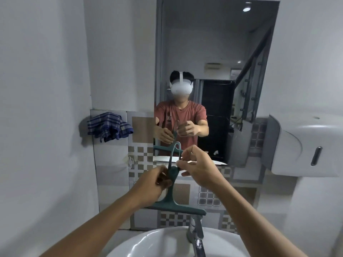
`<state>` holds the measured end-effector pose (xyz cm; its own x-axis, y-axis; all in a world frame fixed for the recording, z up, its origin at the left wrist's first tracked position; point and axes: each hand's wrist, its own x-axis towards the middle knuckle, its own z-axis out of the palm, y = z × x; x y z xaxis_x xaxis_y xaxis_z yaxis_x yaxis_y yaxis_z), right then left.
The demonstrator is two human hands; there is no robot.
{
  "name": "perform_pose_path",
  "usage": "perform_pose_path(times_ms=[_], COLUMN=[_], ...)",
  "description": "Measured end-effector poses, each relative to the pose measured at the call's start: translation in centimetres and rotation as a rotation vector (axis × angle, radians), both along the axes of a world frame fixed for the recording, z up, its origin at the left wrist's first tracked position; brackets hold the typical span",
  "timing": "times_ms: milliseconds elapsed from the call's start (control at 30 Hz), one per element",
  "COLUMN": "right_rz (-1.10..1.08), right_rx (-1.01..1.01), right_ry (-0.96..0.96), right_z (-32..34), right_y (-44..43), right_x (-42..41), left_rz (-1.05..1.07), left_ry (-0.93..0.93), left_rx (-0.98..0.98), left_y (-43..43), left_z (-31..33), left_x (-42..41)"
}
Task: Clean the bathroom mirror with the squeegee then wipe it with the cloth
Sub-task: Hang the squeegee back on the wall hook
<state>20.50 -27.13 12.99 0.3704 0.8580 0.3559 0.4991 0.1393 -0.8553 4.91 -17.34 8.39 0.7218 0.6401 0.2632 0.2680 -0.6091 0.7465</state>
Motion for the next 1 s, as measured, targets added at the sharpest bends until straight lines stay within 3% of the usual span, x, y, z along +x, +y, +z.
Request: perform_pose_path(times_ms=[333,633,1000], right_rz=[0.139,0.209,0.088], right_rx=[0.055,-0.037,-0.128], right_ry=[0.128,0.095,-0.077], right_z=[-1.9,-5.0,-8.3], right_y=[6.9,13.5,20.8], right_x=[-4.5,-6.2,-6.1], left_rz=[0.161,0.219,0.327], left_ry=[-0.322,-0.254,-0.252], left_rx=[-0.007,0.041,0.054], left_y=[4.8,10.1,16.4], left_z=[-0.1,-1.6,-5.2], left_x=[-4.7,-6.8,-4.7])
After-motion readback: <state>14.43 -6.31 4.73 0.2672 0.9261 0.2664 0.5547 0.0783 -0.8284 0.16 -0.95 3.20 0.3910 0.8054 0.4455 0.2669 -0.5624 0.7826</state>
